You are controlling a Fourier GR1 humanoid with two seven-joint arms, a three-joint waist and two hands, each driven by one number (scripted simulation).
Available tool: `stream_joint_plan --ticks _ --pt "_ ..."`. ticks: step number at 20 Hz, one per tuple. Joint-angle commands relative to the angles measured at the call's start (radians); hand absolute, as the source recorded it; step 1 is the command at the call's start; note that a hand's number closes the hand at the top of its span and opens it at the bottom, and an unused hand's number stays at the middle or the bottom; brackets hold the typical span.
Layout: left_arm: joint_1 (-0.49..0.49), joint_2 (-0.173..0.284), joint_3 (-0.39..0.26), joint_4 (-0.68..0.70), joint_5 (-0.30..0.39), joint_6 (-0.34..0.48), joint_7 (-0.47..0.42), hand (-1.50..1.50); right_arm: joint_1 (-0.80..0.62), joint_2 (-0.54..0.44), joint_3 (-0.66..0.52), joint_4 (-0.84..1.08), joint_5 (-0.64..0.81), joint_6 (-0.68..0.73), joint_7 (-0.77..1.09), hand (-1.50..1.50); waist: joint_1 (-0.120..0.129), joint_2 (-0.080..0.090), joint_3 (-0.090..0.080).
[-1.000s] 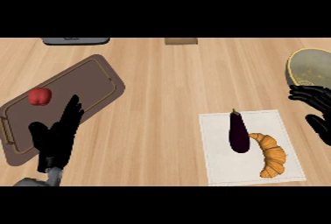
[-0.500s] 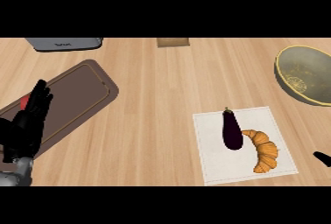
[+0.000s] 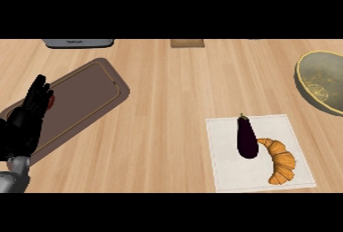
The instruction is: Pick the croissant from the placemat and place it in the bowl
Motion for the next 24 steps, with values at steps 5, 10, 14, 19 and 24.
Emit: stream_joint_plan --ticks 5,10,14,19,24 --pt "-0.035 -0.065 0.0 0.029 -0.042 -0.03 -0.003 0.0 -0.133 -0.104 -0.093 -0.179 -0.031 0.149 0.32 -1.5 0.021 0.004 -0.001" --pt "-0.046 -0.046 -0.009 -0.016 -0.062 -0.023 0.052 0.0 -0.218 -0.267 -0.031 -0.127 0.018 0.287 0.495 -1.5 0.047 0.008 -0.001" --pt "-0.032 -0.06 0.01 0.035 -0.047 -0.071 -0.007 0.0 -0.333 -0.323 0.083 -0.101 0.023 0.385 0.632 -1.5 0.053 0.009 -0.001" --pt "-0.115 -0.09 0.014 0.056 -0.087 -0.033 0.035 0.0 -0.446 -0.295 0.243 0.011 0.066 0.475 0.666 -1.5 0.041 0.009 0.0" --pt "-0.075 -0.088 0.038 0.063 -0.081 -0.083 0.013 0.0 -0.585 -0.268 0.327 0.11 0.055 0.607 0.719 -1.5 0.037 0.007 0.0"
